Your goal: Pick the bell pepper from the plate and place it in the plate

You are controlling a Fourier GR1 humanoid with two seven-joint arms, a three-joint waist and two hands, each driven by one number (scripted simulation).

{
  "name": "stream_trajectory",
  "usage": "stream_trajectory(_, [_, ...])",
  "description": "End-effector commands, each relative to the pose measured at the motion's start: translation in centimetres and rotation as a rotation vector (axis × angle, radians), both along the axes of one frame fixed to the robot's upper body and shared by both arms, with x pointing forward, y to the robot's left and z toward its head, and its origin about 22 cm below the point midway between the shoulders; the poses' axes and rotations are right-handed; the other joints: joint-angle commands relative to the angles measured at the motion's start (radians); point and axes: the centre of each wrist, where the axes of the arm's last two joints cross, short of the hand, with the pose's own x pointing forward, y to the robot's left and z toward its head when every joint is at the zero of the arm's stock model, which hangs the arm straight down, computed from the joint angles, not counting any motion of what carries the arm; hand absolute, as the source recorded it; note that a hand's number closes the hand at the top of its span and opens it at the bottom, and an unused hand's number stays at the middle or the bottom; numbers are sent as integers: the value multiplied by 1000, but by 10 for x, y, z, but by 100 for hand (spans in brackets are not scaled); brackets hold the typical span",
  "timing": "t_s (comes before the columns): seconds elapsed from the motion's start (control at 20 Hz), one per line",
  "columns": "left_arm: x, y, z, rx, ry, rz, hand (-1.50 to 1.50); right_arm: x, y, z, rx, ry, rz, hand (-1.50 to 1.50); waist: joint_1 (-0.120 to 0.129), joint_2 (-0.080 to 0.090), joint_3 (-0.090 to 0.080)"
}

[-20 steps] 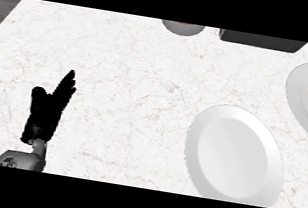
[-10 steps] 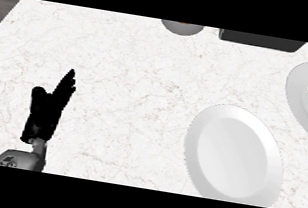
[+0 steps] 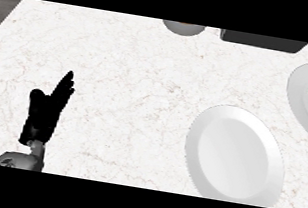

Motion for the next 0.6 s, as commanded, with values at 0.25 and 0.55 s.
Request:
stream_trajectory(0.25, [2,13,-9,15,1,10,0,0,13,-25,-35,2,-13,-150,1,2,0])
stream_trajectory(0.55, [5,-15,-10,-5,0,-27,0,1,9,-15,-90,49,-89,-150,7,4,0])
